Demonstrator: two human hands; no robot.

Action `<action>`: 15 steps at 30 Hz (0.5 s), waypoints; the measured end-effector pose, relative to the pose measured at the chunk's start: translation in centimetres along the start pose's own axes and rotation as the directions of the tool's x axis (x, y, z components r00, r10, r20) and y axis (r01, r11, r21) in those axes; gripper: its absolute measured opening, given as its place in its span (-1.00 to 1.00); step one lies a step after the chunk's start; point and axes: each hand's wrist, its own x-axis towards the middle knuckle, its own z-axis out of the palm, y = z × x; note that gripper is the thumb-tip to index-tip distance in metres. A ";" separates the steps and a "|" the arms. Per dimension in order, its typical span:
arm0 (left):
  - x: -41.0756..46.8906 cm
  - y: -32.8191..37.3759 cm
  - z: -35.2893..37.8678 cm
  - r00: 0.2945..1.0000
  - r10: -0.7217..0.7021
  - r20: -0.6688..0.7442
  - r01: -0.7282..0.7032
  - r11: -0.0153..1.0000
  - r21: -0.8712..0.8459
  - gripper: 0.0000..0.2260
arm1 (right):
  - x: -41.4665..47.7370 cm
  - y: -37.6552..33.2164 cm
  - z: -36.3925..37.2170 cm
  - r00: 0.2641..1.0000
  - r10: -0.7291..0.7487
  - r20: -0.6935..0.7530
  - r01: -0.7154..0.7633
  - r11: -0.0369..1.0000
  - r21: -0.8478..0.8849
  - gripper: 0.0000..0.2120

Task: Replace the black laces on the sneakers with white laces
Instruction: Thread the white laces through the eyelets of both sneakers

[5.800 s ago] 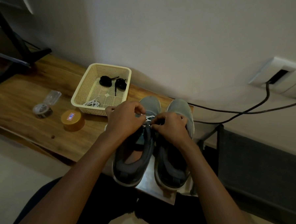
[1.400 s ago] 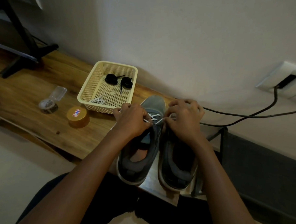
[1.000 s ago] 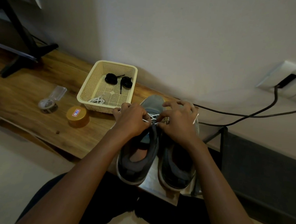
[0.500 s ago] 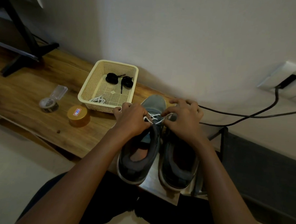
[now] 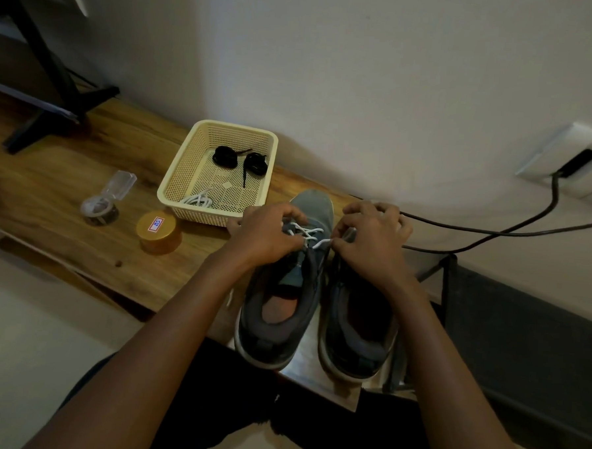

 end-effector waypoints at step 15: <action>-0.3 0.0 -0.2 0.987 0.021 0.160 -0.026 0.999 0.030 -0.48 | 0.2 1.0 -1.0 0.989 0.099 -0.111 -0.075 0.977 0.202 -0.93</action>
